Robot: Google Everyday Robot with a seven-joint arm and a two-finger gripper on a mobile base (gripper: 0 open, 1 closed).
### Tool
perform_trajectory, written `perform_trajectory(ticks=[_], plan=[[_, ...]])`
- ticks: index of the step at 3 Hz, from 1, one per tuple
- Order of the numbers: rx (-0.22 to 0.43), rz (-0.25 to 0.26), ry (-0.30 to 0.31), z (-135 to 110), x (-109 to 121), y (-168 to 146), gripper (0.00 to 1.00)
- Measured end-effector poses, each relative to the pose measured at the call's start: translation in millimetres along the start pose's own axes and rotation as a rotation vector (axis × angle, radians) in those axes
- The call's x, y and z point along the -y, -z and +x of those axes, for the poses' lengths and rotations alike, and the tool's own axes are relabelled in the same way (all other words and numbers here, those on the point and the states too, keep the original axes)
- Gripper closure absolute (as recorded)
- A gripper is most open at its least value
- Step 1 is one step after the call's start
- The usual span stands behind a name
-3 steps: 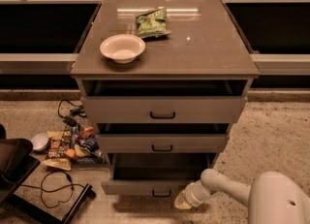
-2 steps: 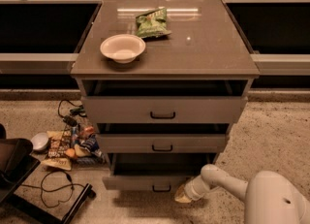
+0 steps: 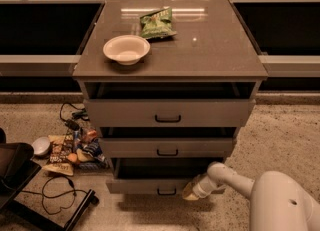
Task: Close bottom drawer
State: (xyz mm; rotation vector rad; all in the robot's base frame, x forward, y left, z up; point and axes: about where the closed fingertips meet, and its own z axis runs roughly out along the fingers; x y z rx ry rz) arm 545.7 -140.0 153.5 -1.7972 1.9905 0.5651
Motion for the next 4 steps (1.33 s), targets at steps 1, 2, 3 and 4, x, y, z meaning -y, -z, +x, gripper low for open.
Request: perform_trajectory(ticks=[1, 2, 3, 4], plan=[[-0.005, 0.019, 0.013, -0.7, 13.3, 4.3, 1.00], [-0.015, 0.053, 0.032, -2.2, 44.4, 11.3, 1.00], [-0.016, 0.057, 0.033, -1.8, 46.2, 12.3, 1.00], [-0.024, 0.094, 0.021, 3.2, 73.3, 20.9, 1.00]])
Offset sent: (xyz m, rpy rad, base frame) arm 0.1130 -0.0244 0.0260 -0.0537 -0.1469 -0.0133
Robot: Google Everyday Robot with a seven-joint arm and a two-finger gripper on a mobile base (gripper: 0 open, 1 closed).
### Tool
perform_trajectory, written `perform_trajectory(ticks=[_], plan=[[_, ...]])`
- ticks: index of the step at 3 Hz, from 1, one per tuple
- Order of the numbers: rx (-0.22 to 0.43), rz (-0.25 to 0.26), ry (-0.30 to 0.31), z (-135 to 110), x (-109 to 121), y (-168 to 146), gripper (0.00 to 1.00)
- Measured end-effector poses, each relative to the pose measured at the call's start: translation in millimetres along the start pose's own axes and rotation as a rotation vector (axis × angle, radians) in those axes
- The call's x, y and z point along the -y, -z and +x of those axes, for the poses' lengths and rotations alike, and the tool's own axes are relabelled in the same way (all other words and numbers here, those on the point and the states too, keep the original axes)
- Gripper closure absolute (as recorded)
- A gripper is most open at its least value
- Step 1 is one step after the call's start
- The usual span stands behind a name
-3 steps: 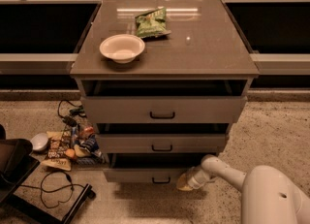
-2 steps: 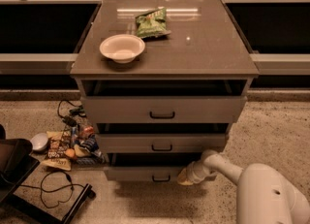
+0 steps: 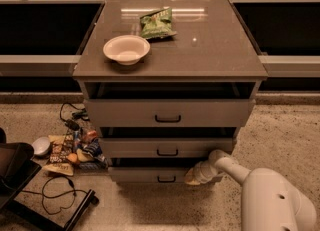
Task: Close bottom drawer
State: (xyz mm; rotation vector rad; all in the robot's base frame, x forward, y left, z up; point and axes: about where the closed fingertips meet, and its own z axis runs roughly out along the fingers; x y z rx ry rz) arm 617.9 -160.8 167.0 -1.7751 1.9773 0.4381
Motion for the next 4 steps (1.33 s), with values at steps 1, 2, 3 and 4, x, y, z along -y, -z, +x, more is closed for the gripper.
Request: perform_trajectory(ticks=[1, 2, 3, 4], plan=[[-0.001, 0.004, -0.001, 0.8, 2.3, 0.8, 1.00], [-0.010, 0.039, -0.017, 6.8, 20.7, 1.6, 1.00], [-0.010, 0.043, -0.020, 10.1, 19.2, 1.9, 1.00], [-0.010, 0.043, -0.021, 10.1, 19.2, 1.9, 1.00]])
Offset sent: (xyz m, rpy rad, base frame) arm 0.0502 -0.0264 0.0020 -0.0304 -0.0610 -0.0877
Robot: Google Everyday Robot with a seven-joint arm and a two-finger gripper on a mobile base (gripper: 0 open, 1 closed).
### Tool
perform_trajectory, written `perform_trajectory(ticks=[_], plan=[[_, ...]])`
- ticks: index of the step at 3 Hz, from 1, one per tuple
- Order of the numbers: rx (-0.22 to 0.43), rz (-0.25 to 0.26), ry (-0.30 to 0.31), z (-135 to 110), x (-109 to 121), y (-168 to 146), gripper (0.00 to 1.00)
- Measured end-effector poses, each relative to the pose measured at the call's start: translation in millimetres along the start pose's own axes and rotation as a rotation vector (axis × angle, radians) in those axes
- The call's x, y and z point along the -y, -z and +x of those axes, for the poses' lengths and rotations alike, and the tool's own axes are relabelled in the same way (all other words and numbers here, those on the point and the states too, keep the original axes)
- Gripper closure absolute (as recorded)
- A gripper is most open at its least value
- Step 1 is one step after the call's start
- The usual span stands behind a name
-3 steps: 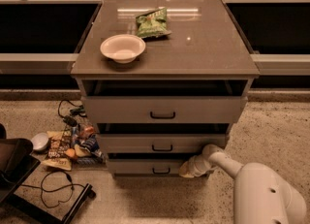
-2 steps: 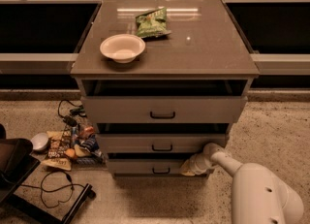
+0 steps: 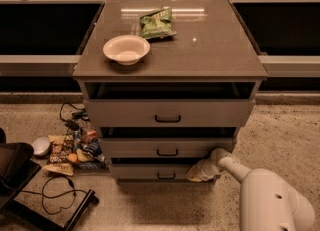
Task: Close bottom drawer
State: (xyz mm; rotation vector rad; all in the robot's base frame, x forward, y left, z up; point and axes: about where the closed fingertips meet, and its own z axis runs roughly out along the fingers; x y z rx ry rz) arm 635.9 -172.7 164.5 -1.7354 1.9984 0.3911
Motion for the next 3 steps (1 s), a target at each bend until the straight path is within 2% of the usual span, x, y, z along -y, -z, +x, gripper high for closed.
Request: perform_trajectory(ticks=[1, 3], plan=[[-0.001, -0.024, -0.002, -2.9, -10.4, -2.0, 1.00], [-0.155, -0.016, 0.062, -6.1, -8.0, 41.9, 1.00]])
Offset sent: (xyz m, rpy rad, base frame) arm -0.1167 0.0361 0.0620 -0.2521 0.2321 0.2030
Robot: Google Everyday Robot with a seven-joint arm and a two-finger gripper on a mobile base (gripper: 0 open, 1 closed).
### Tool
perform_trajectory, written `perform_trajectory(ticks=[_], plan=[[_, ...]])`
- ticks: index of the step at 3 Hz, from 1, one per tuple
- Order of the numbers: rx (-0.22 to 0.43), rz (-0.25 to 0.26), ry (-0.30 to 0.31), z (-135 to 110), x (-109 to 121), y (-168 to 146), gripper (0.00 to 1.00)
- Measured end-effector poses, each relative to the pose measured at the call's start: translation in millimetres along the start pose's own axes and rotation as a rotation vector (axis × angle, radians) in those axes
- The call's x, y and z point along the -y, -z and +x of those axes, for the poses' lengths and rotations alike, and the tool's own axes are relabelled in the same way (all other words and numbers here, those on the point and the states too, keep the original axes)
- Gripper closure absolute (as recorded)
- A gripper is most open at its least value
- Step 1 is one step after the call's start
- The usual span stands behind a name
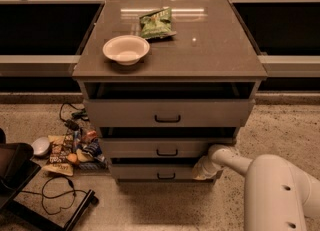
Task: Close bottom drawer
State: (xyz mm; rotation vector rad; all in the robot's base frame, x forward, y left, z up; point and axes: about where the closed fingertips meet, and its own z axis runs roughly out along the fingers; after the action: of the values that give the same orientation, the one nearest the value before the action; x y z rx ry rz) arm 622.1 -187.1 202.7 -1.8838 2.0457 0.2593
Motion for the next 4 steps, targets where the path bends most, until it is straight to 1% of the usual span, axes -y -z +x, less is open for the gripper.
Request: perform_trajectory(ticks=[3, 4], plan=[[0.000, 0.000, 0.000, 0.1, -0.4, -0.1, 1.00], [0.001, -0.004, 0.000, -0.4, -2.5, -2.3, 0.81]])
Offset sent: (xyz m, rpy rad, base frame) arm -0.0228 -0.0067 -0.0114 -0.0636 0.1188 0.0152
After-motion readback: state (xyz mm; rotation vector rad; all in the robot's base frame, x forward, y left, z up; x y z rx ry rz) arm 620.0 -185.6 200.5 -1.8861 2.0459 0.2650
